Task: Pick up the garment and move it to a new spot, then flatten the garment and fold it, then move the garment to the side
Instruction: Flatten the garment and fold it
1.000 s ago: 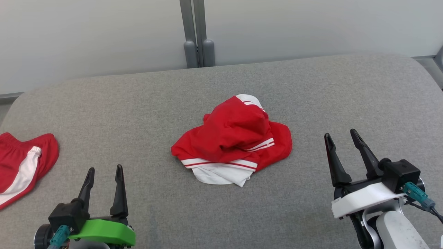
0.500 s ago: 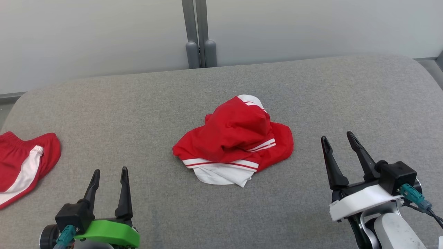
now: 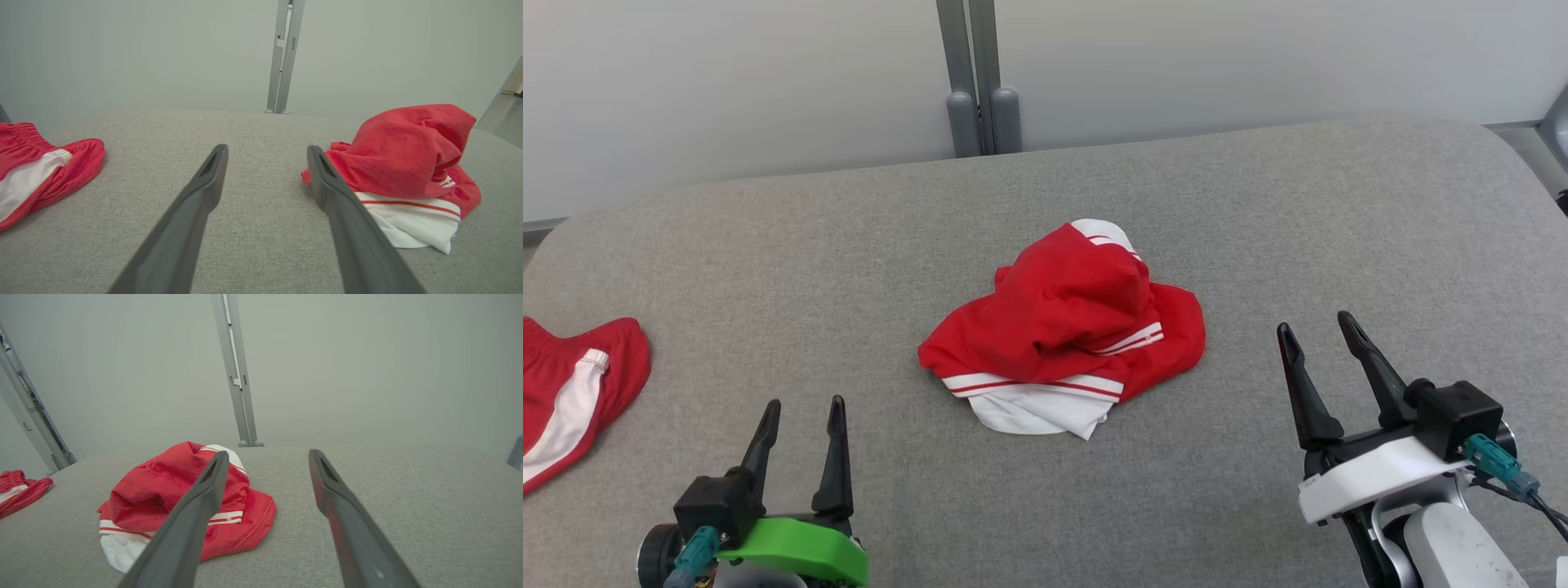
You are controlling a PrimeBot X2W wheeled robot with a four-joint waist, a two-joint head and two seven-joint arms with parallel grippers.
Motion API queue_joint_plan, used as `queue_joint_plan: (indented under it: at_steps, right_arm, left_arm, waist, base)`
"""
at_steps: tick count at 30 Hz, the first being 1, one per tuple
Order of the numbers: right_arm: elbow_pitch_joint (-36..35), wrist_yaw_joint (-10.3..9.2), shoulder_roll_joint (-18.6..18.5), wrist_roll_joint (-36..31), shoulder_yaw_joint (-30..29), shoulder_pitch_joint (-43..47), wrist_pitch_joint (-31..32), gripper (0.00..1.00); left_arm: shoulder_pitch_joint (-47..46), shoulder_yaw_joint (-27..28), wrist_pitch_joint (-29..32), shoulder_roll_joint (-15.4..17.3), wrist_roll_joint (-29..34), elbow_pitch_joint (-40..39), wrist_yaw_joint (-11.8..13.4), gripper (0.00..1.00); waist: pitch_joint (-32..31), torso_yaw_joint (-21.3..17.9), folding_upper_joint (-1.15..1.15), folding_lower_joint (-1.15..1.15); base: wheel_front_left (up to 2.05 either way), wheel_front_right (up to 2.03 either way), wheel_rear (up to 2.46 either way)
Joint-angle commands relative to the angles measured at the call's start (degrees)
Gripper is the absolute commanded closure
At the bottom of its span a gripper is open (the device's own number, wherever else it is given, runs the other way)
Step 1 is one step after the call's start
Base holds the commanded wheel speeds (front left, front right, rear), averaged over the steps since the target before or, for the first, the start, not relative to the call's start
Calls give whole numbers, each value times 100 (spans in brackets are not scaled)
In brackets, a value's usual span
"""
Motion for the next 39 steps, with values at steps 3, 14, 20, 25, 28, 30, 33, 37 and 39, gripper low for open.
queue_joint_plan:
  at_steps: [3, 14, 20, 25, 28, 30, 33, 37, 39]
  right_arm:
    - [-41, 2, -11, 2, -2, -98, -18, 0]
    - [-220, 2, 46, -75, -69, -361, -18, 0]
    - [-246, 2, 126, -88, -46, -504, -18, 0]
    - [-289, 2, 200, -102, -90, -572, -18, 0]
    - [-292, 2, 233, -106, -134, -567, -18, 0]
    - [-292, 2, 254, -112, -145, -572, -18, 0]
    - [-281, 2, 274, -119, -168, -591, -18, 0]
    - [-277, 2, 285, -132, -212, -559, -18, 0]
    - [-278, 2, 283, -137, -228, -516, -18, 0]
  left_arm:
    - [-194, -233, -5, -42, -135, -31, -43, 0]
    - [-957, -2162, 1464, -74, -718, 469, -62, 0]
    - [-1432, -2795, 1730, -83, -691, 911, 3, 0]
    - [-1758, -3048, 1699, -88, -723, 1467, 241, 0]
    - [-1888, -3210, 1657, -80, -765, 1725, 320, 0]
    - [-2000, -3280, 1629, -80, -654, 1955, 464, 0]
    - [-2079, -3342, 1592, -79, -655, 2279, 572, 42]
    - [-2138, -3442, 1405, -82, -759, 2418, 553, 100]
    - [-2140, -3482, 1274, -89, -855, 2354, 535, 100]
  waist:
    - [95, -79, 0, 0]
    - [569, -438, 0, 0]
    - [786, -736, 0, 0]
    - [936, -979, 0, 0]
    - [992, -1040, 0, 0]
    - [1017, -1063, 0, 0]
    - [1034, -1068, 0, 0]
    - [998, -1006, 0, 0]
    - [956, -944, 0, 0]
  base:
    - [0, 0, 0]
    - [0, 0, 0]
    - [0, 0, 0]
    - [0, 0, 0]
    - [0, 0, 0]
    - [0, 0, 0]
    - [0, 0, 0]
    - [0, 0, 0]
    - [0, 0, 0]
